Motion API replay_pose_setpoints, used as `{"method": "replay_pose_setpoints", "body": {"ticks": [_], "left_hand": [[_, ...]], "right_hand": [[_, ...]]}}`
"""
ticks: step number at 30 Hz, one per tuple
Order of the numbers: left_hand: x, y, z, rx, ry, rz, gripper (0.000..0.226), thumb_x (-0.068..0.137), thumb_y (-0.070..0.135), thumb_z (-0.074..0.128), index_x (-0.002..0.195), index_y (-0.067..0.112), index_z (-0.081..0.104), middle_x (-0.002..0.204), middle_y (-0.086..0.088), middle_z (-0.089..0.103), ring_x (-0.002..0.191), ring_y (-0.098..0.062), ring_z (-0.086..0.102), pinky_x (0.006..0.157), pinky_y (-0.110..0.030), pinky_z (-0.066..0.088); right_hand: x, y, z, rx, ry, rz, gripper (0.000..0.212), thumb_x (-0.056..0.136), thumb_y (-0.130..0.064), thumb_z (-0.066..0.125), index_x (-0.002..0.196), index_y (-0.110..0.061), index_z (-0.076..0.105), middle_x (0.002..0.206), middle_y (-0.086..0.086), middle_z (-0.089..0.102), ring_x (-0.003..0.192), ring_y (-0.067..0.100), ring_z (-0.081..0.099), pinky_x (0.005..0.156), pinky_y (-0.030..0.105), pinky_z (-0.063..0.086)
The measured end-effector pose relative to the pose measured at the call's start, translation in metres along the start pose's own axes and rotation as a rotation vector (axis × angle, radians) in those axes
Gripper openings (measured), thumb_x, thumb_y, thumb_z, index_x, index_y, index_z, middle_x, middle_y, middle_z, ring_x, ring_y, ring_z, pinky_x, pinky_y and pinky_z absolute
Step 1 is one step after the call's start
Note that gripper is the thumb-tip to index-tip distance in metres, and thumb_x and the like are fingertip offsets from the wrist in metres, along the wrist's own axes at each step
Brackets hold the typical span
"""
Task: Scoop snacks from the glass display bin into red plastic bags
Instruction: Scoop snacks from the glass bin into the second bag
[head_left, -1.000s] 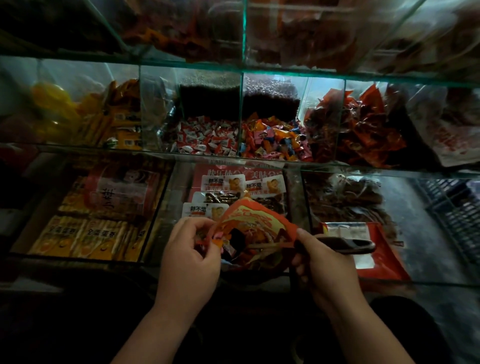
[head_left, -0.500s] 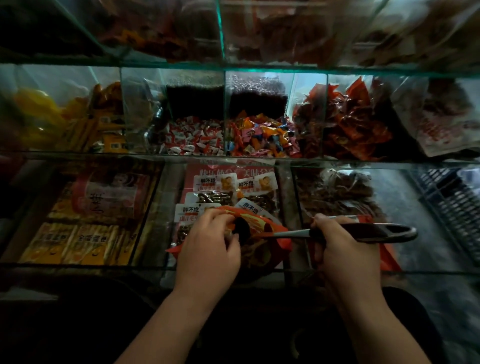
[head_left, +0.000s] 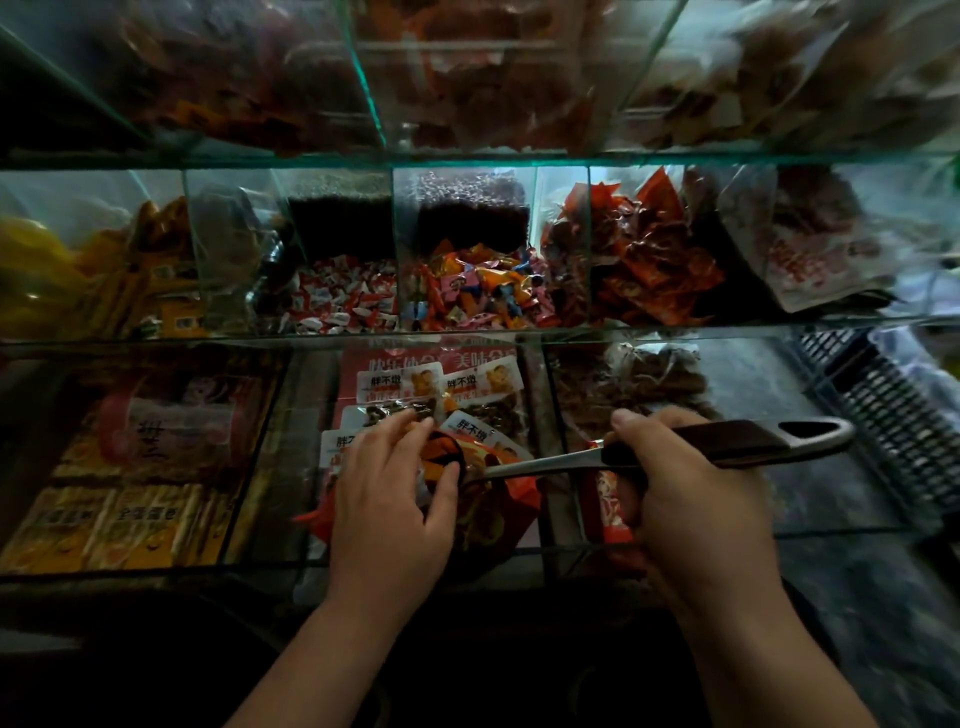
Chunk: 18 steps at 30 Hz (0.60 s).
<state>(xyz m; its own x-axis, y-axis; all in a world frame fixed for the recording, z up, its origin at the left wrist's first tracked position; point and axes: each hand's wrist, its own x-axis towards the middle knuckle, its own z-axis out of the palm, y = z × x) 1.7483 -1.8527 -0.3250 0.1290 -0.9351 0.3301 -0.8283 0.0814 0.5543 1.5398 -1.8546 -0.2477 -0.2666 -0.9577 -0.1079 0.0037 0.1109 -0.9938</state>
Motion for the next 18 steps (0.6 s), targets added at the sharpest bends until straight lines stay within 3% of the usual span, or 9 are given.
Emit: {"method": "replay_pose_setpoints", "body": {"ticks": [3, 9, 12, 15, 18], "left_hand": [[-0.001, 0.001, 0.001, 0.012, -0.031, -0.006, 0.049, 0.099, 0.042, 0.049, 0.136, 0.015, 0.062, 0.139, 0.003, 0.056, 0.134, -0.017, 0.043, 0.112, -0.039, 0.035], [-0.011, 0.004, -0.002, -0.109, 0.056, 0.089, 0.038, 0.100, 0.033, 0.047, 0.113, 0.010, 0.074, 0.129, 0.002, 0.062, 0.128, -0.017, 0.054, 0.103, -0.049, 0.048], [-0.002, 0.013, -0.007, -0.168, 0.108, 0.142, 0.037, 0.101, 0.033, 0.048, 0.113, 0.010, 0.074, 0.132, 0.002, 0.062, 0.134, -0.012, 0.050, 0.107, -0.044, 0.047], [0.028, 0.027, -0.015, -0.212, 0.172, 0.246, 0.032, 0.100, 0.027, 0.052, 0.110, 0.006, 0.074, 0.130, -0.001, 0.064, 0.131, -0.011, 0.052, 0.107, -0.038, 0.046], [0.079, 0.044, -0.019, -0.205, 0.263, 0.388, 0.025, 0.098, 0.019, 0.056, 0.108, 0.005, 0.073, 0.123, -0.006, 0.067, 0.123, -0.015, 0.058, 0.105, -0.035, 0.047]], "right_hand": [[-0.007, -0.005, 0.001, -0.061, -0.021, -0.028, 0.043, 0.069, -0.057, 0.065, 0.063, -0.015, 0.058, 0.049, 0.006, 0.053, 0.045, 0.023, 0.054, 0.047, 0.036, 0.045], [-0.026, -0.023, -0.008, -0.040, -0.101, -0.085, 0.043, 0.070, -0.056, 0.066, 0.062, -0.015, 0.053, 0.052, 0.002, 0.047, 0.048, 0.015, 0.047, 0.054, 0.034, 0.037], [-0.031, -0.042, -0.014, -0.019, -0.106, -0.146, 0.041, 0.070, -0.055, 0.066, 0.064, -0.016, 0.054, 0.050, -0.002, 0.048, 0.047, 0.015, 0.051, 0.050, 0.033, 0.042], [-0.023, -0.064, -0.016, 0.040, -0.079, -0.207, 0.038, 0.071, -0.050, 0.068, 0.062, -0.016, 0.055, 0.046, -0.004, 0.046, 0.039, 0.009, 0.046, 0.040, 0.020, 0.035], [-0.002, -0.084, -0.015, 0.171, -0.007, -0.242, 0.031, 0.080, -0.036, 0.070, 0.059, -0.019, 0.054, 0.049, 0.001, 0.047, 0.036, 0.009, 0.043, 0.033, 0.016, 0.030]]}}
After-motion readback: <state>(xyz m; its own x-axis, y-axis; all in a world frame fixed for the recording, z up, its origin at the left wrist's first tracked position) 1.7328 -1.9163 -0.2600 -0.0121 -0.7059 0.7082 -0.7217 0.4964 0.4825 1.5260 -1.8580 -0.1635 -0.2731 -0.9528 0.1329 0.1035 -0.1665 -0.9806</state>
